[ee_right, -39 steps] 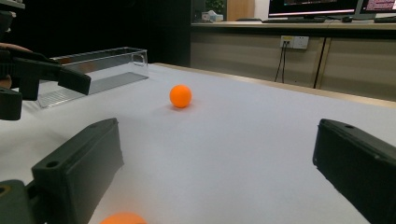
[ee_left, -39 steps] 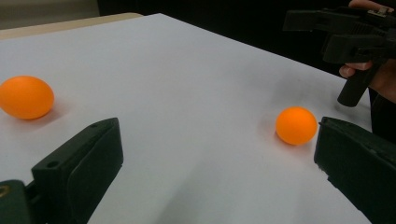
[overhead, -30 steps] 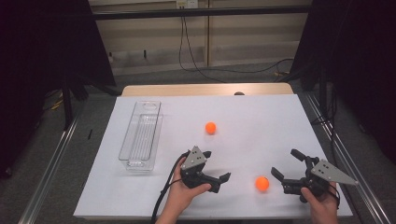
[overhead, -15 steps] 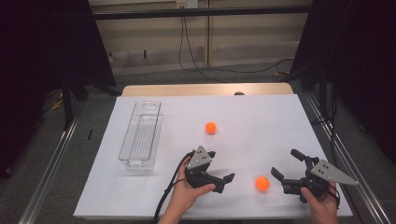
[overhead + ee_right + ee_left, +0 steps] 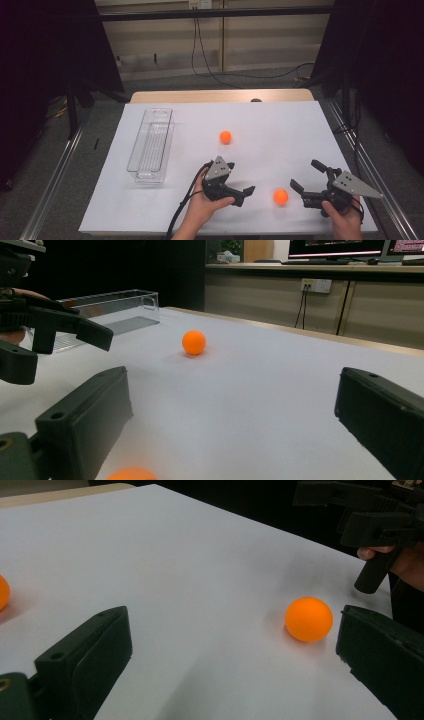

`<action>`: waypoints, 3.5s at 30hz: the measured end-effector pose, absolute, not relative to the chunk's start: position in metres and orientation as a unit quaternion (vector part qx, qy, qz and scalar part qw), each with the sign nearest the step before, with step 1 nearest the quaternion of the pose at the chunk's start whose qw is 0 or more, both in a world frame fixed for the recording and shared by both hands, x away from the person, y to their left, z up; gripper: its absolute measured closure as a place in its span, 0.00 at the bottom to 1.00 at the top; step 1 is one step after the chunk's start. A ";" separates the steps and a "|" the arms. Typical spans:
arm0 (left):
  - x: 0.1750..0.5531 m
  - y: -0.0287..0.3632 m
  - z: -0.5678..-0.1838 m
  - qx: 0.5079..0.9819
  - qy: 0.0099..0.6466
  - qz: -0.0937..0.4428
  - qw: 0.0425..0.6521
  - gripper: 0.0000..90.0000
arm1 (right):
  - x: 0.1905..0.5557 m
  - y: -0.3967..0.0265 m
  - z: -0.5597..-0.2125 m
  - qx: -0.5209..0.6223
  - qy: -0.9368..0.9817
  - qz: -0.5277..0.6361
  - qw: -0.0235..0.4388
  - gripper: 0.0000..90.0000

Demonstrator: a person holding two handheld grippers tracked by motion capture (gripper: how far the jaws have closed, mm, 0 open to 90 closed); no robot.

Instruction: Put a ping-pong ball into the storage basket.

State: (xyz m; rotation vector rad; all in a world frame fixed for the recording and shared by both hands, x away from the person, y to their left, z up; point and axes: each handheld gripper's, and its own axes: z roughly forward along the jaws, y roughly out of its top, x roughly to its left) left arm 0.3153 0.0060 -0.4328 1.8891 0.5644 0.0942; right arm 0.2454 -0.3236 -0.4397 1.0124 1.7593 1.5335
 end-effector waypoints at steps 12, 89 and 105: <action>0.316 -0.001 -0.434 0.802 0.232 0.037 0.550 0.02 | 0.245 -0.324 -0.440 0.380 0.660 0.577 0.295 0.01; 0.313 -0.049 -0.445 0.838 0.208 0.008 0.504 0.03 | 0.245 -0.323 -0.439 0.379 0.659 0.579 0.293 0.01; 0.313 -0.054 -0.447 0.845 0.207 0.003 0.493 0.03 | 0.245 -0.323 -0.439 0.379 0.659 0.579 0.293 0.01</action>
